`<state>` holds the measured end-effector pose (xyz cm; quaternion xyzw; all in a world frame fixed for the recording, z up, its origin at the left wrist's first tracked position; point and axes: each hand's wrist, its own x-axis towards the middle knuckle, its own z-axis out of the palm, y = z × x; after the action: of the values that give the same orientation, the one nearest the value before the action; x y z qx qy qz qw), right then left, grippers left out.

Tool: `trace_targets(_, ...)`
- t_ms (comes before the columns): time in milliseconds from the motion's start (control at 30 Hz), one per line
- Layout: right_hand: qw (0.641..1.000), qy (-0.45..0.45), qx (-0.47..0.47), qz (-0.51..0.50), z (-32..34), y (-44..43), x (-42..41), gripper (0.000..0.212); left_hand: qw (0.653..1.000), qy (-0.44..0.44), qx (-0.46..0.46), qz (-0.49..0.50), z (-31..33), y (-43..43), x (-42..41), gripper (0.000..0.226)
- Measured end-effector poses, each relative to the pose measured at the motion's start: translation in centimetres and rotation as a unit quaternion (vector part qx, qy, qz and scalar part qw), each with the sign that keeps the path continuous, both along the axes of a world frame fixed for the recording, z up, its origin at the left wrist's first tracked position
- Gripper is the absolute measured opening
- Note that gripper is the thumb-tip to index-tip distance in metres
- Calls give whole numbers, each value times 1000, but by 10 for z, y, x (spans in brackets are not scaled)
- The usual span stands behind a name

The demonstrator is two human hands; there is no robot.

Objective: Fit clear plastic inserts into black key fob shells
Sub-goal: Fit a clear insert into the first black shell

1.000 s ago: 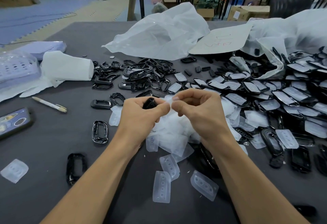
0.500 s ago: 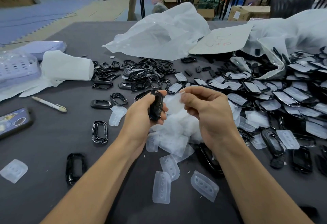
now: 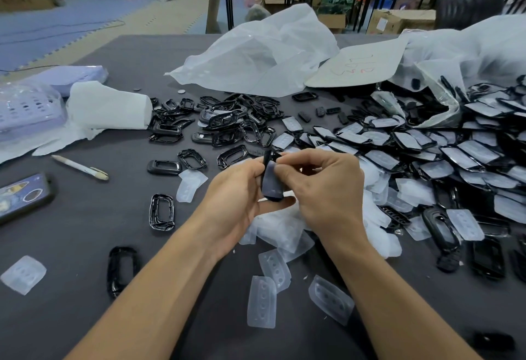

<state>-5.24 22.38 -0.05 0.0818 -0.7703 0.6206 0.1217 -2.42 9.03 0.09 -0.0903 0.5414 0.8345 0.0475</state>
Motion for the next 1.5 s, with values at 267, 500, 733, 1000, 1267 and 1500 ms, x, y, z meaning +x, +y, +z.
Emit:
trace_targets(267, 998, 36, 47, -21, -1, 0, -1, 13, 999, 13, -36, -18, -3, -1, -1, 37)
trace_targets(500, 997, 37, 45, -53, -1, -3, 0, 14, 998, 33, -34, -46, -4, 0, -1, 31)
trace_targets(733, 996, 2, 52, -70, -5, -5, -3, 19, 991, 79, -84, -72, -10, 0, -1, 42)
trace_targets(1000, 994, -99, -18, 36, -5, -3, -12, 12, 992, 89, -67, -67, -10, 5, -2, 55)
trace_targets(1267, 993, -97, -47, 40, -5, 5, -16, 16, 941, 122, -299, 99, -12, 0, 2, 23)
trace_targets(1500, 989, -110, -61, 83, 1, 5, -10, 8, 970, 50, -162, 172, -8, 0, -1, 12)
